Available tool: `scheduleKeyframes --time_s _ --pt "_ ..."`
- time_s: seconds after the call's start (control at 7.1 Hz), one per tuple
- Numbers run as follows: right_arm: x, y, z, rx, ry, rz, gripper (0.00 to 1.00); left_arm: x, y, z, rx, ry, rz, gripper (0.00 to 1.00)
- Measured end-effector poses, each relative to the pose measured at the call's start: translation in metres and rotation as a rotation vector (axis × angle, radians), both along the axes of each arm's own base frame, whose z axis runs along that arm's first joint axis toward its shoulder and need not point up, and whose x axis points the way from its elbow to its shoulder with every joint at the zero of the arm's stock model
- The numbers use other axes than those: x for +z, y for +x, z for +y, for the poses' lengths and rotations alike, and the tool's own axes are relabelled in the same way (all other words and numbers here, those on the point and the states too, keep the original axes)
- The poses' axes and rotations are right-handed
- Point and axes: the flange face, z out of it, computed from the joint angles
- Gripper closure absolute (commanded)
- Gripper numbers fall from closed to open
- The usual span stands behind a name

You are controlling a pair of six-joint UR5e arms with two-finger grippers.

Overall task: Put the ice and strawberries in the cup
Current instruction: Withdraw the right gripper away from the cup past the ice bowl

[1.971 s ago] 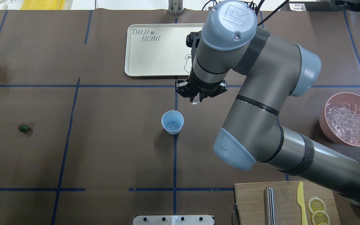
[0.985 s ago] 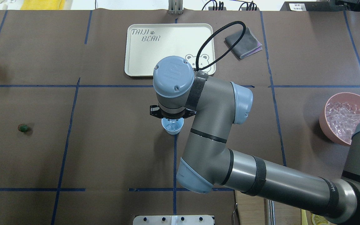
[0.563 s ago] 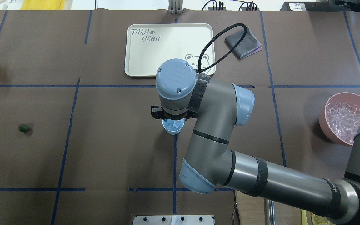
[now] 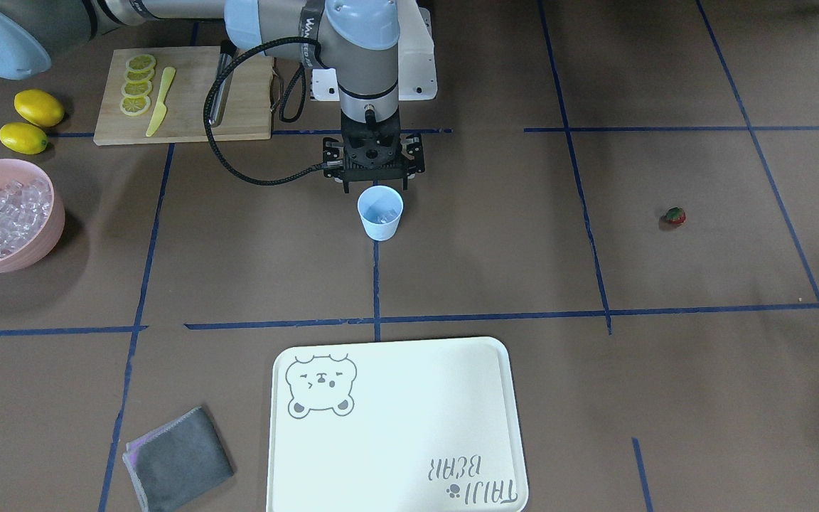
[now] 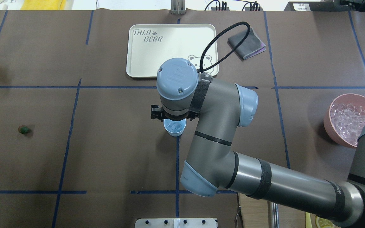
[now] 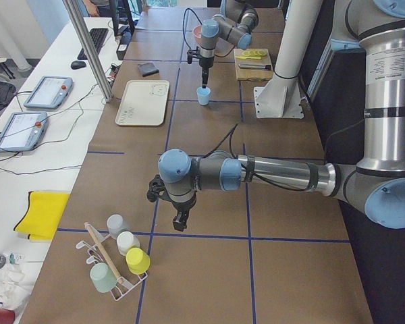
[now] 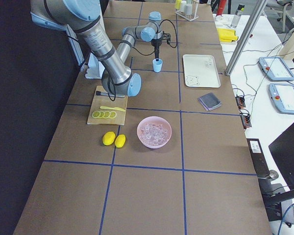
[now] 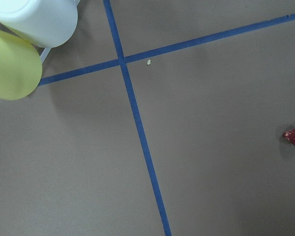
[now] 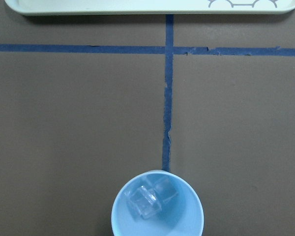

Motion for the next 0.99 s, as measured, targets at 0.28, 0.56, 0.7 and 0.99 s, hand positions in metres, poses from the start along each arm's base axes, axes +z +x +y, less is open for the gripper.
scheduleKeyframes --time_s 0.28,0.56,0.7,0.99 --pt "-0.003 0.041 -0.034 -0.003 0.000 -0.029 0.00 -0.005 0.000 0.000 0.003 0.014 -0.001 0.00" --pt "0.032 0.125 -0.092 -0.050 0.024 -0.042 0.00 -0.008 0.000 -0.003 0.005 0.023 -0.005 0.00" --pt "0.065 0.176 -0.118 -0.086 0.056 -0.032 0.00 -0.009 0.000 -0.004 0.000 0.022 -0.006 0.00" --pt "0.142 0.283 -0.162 -0.168 0.134 0.008 0.00 -0.014 0.001 -0.007 -0.007 0.026 -0.001 0.00"
